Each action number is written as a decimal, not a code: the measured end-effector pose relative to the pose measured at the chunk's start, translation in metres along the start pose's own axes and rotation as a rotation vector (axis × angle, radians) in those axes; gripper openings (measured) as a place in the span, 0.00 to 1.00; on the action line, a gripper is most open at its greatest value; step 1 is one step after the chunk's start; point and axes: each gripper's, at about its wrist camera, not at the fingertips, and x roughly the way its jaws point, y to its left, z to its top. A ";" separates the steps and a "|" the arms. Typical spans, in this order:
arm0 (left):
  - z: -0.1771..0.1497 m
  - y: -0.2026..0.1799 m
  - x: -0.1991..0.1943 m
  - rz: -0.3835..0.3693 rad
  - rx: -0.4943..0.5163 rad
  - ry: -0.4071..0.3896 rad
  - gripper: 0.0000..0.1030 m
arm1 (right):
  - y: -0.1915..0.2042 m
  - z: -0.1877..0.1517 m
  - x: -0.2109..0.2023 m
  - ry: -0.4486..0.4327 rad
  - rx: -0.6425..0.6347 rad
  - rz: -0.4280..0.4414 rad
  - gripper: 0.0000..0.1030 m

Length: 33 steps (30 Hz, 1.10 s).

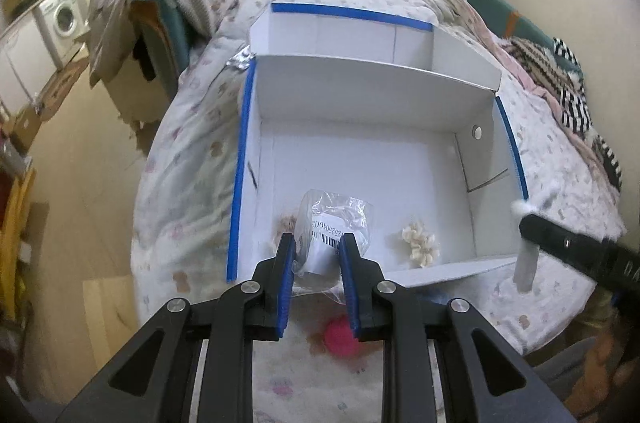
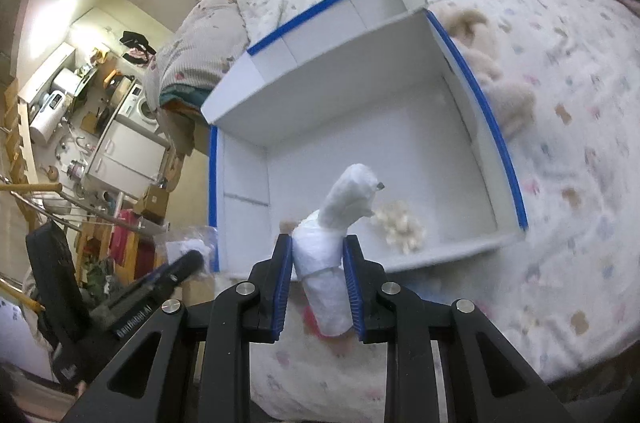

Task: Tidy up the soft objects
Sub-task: 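Lower the bag and sock into the box and open both tools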

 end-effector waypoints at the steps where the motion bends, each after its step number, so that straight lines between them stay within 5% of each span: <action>1: 0.005 -0.003 0.004 0.006 0.018 0.002 0.20 | 0.003 0.006 0.002 -0.002 -0.008 -0.004 0.27; 13: 0.036 -0.012 0.074 0.058 0.063 0.059 0.20 | -0.011 0.063 0.048 0.006 -0.014 -0.074 0.27; 33: 0.026 -0.027 0.140 0.079 0.152 0.062 0.20 | -0.029 0.049 0.127 0.160 -0.158 -0.261 0.27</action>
